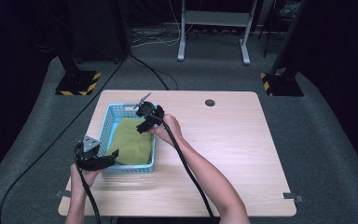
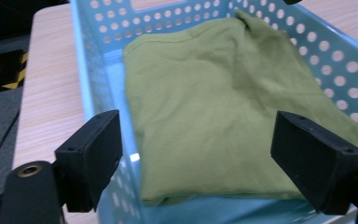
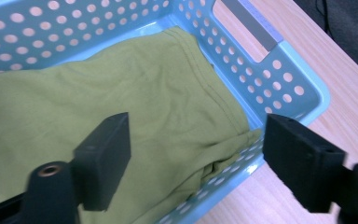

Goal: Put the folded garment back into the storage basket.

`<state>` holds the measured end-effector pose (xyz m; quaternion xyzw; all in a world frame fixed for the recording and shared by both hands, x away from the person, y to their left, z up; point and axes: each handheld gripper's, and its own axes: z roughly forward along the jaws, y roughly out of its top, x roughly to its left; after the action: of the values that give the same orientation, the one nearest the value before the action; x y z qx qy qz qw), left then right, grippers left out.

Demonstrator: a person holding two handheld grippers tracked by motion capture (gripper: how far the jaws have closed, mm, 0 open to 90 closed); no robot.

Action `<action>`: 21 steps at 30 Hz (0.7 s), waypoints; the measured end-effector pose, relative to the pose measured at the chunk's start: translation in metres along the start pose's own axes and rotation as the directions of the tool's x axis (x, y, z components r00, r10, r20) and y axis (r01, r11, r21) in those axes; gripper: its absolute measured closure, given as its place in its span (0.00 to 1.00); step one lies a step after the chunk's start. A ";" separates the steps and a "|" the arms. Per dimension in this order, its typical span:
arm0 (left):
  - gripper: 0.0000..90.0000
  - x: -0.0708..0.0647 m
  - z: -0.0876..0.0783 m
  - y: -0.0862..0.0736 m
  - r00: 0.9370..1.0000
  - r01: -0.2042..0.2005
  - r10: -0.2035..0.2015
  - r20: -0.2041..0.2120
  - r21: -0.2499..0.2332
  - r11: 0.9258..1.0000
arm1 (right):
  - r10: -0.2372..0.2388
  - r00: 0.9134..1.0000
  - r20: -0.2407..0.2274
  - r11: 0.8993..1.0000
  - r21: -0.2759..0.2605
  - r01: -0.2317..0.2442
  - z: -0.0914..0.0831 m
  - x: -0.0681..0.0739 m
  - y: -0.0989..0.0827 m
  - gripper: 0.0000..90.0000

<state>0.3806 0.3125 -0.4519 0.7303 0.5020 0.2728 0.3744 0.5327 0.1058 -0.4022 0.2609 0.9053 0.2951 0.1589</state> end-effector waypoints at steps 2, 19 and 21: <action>0.16 -0.003 0.001 0.001 1.000 -0.007 0.007 0.016 0.006 1.000 | 0.006 1.000 0.002 1.000 -0.002 -0.006 -0.004 -0.001 -0.003 0.17; 0.04 -0.028 0.019 0.016 0.991 -0.056 0.049 0.124 0.053 0.997 | 0.089 0.996 -0.002 0.996 -0.029 -0.089 -0.043 -0.023 -0.051 0.06; 0.03 -0.032 0.021 0.018 0.990 -0.060 0.053 0.134 0.055 0.997 | 0.105 0.994 0.003 0.994 -0.035 -0.105 -0.048 -0.027 -0.059 0.06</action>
<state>0.3951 0.2730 -0.4500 0.7715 0.4631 0.2193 0.3771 0.5113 0.0281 -0.3971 0.3060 0.8847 0.3183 0.1498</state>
